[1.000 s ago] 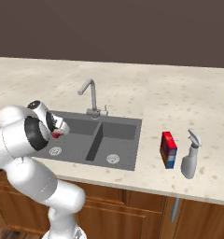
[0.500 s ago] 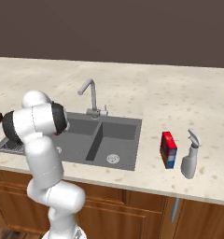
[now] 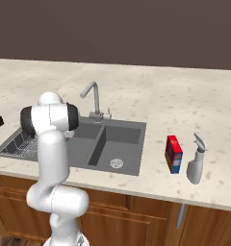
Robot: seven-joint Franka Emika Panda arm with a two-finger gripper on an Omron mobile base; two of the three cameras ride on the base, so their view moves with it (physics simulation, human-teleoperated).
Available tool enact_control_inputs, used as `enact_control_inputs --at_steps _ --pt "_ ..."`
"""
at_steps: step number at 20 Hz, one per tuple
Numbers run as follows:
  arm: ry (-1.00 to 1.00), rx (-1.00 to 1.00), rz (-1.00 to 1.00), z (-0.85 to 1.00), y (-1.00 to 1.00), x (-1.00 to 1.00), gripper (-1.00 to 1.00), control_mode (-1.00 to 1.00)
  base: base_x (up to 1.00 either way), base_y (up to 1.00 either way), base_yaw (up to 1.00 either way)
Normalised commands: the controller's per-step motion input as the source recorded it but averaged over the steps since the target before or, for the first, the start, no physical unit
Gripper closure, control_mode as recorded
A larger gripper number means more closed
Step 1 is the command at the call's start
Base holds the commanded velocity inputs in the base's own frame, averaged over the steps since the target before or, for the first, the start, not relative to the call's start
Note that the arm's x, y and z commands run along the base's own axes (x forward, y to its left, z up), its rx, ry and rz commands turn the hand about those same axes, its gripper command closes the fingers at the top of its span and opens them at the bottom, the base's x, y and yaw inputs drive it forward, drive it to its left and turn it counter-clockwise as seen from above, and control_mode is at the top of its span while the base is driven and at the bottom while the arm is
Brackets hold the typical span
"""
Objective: Pick up all produce items and place them in the sink. Turn on the sink faucet to wash them. Then turn the sink off and put them in the tray.
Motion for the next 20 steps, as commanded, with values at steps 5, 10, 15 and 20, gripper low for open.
enact_control_inputs --at_steps 5,10,15,20 --pt "0.12 0.00 -0.04 -0.31 0.00 0.51 1.00 -1.00 0.00 0.00 0.00" --pt "0.13 0.00 -0.05 -0.30 0.00 0.41 1.00 -1.00 0.00 0.00 0.00" --pt "0.08 0.00 -0.03 -0.30 -0.07 0.15 1.00 -1.00 0.00 0.00 0.00" --pt "0.00 0.00 0.00 -0.33 -0.13 -0.01 1.00 -1.00 0.00 0.00 0.00"
